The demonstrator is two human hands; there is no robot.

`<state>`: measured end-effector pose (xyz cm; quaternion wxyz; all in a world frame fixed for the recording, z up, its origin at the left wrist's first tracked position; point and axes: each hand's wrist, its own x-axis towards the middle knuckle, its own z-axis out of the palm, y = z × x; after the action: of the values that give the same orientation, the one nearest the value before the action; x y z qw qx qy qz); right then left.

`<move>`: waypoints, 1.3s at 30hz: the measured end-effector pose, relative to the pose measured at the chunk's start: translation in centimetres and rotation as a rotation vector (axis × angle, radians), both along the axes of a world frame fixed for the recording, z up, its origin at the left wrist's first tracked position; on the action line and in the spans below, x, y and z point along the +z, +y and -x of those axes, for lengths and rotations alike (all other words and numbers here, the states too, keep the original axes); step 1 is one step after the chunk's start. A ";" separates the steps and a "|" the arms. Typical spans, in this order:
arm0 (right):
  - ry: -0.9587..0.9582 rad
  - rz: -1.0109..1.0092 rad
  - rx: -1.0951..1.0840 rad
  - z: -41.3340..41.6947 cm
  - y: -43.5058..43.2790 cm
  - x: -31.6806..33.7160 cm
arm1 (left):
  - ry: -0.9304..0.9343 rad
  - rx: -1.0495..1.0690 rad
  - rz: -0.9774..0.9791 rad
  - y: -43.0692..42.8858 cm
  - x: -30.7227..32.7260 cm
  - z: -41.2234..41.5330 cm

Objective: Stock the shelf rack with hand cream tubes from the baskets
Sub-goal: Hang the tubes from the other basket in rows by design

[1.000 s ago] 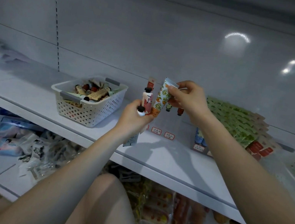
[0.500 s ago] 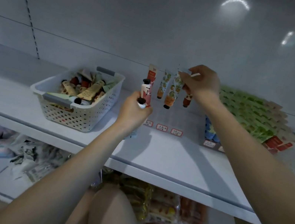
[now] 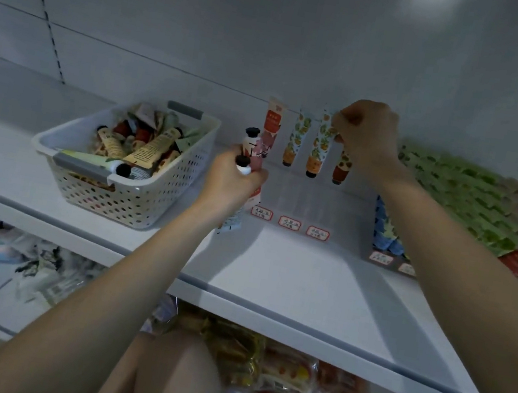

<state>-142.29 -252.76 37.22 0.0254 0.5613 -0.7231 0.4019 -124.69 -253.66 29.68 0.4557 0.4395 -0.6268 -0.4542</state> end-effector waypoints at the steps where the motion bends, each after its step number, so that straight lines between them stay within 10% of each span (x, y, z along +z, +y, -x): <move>1: 0.006 0.000 -0.011 0.1 -0.5 0.0 | 0.003 0.009 0.003 -0.5 0.0 -0.1; 39: 0.217 -0.120 -0.101 -3.0 -8.4 -3.2 | 0.091 0.041 0.104 -4.2 -0.7 -1.6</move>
<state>-139.29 -261.17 34.02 0.0897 0.5648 -0.7663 0.2930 -123.08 -257.86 29.01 0.5152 0.4070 -0.6189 -0.4312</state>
